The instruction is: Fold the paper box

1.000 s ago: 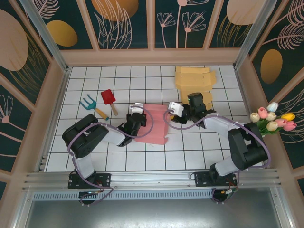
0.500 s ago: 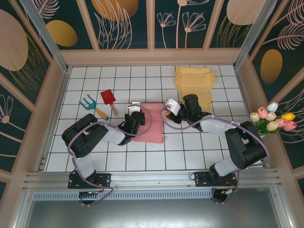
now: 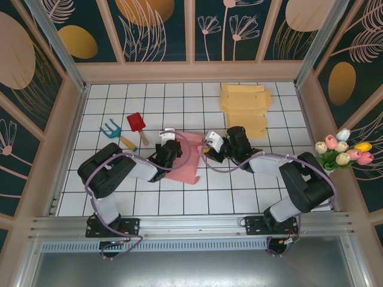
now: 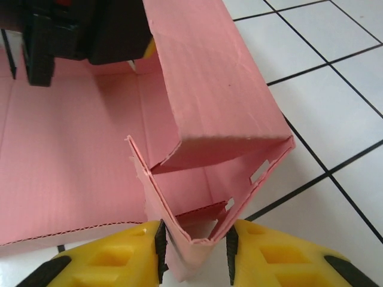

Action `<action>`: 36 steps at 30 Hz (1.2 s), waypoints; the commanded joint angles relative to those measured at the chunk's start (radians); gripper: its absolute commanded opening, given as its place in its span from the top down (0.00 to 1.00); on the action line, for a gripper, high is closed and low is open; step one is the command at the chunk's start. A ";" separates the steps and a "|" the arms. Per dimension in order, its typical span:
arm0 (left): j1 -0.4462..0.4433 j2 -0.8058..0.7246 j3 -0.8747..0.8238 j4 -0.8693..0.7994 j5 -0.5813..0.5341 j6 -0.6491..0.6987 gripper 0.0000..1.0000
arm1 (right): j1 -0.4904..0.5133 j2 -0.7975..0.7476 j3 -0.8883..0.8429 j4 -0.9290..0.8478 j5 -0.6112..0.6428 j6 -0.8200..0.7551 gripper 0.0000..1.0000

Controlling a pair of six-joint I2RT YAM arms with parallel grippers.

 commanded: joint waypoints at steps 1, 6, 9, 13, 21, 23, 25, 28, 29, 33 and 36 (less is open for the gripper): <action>-0.020 -0.022 0.032 0.003 0.023 0.019 1.00 | 0.016 -0.038 0.029 -0.034 -0.141 -0.015 0.64; -0.020 -0.091 0.009 0.009 0.065 0.014 1.00 | 0.016 -0.094 -0.011 -0.002 -0.123 0.029 0.63; -0.021 -0.164 -0.030 0.047 0.131 0.024 1.00 | 0.002 -0.131 -0.041 0.036 -0.079 0.076 0.63; -0.021 -0.231 -0.063 0.065 0.204 0.033 1.00 | -0.011 -0.179 -0.098 0.104 -0.055 0.112 0.63; -0.020 -0.291 -0.053 -0.002 0.200 -0.019 1.00 | -0.002 -0.263 -0.196 0.199 -0.076 0.150 0.63; -0.021 -0.305 -0.052 -0.014 0.197 -0.033 1.00 | 0.004 -0.277 -0.204 0.208 -0.074 0.177 0.63; -0.020 -0.321 -0.056 -0.007 0.223 -0.048 1.00 | 0.024 -0.283 -0.203 0.211 -0.034 0.205 0.63; -0.021 -0.332 -0.054 -0.005 0.272 -0.061 1.00 | 0.062 -0.288 -0.213 0.236 0.000 0.212 0.60; -0.020 -0.334 -0.053 -0.006 0.285 -0.063 1.00 | 0.072 -0.289 -0.212 0.239 0.005 0.213 0.60; -0.021 -0.341 -0.057 -0.009 0.284 -0.061 1.00 | 0.092 -0.286 -0.207 0.238 0.002 0.199 0.61; -0.020 -0.338 -0.058 -0.022 0.249 -0.061 1.00 | 0.096 -0.291 -0.212 0.273 0.002 0.233 0.62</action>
